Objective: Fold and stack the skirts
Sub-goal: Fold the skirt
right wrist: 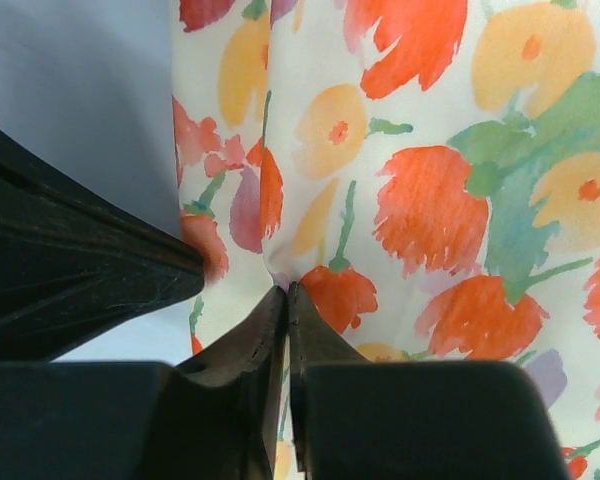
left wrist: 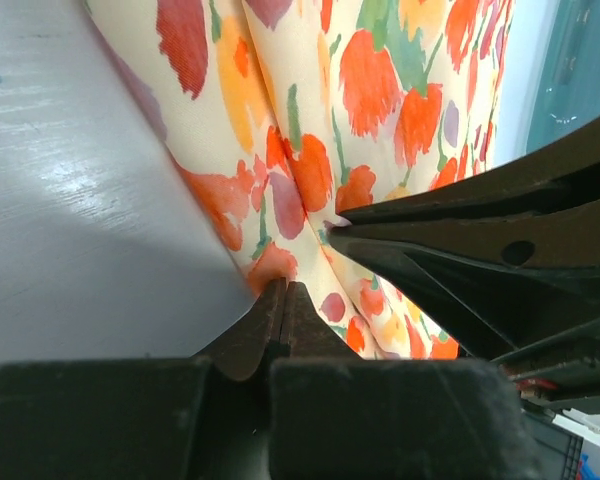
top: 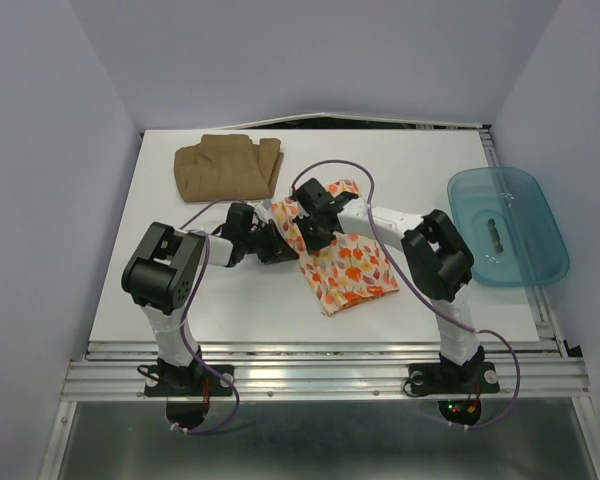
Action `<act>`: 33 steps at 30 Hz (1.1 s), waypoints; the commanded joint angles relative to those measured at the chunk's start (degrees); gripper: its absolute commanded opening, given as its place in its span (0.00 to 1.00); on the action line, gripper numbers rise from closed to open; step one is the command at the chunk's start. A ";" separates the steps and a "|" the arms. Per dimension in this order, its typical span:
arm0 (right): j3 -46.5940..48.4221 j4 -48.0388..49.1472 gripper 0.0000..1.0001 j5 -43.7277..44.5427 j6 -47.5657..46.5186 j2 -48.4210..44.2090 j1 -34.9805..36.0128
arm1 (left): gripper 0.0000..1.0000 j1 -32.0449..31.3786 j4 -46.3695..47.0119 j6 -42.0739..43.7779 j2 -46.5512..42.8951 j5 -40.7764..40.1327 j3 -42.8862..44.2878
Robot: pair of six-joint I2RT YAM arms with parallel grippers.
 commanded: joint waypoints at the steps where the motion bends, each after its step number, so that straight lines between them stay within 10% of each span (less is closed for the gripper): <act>1: 3.27 -0.91 0.04 2.84 -0.82 0.43 0.37 | 0.00 -0.36 -0.27 1.20 0.06 -0.10 2.15; 33: 7.67 -2.23 0.01 -8.85 5.07 1.74 0.89 | 0.00 -0.36 -3.26 2.96 1.02 -2.03 3.29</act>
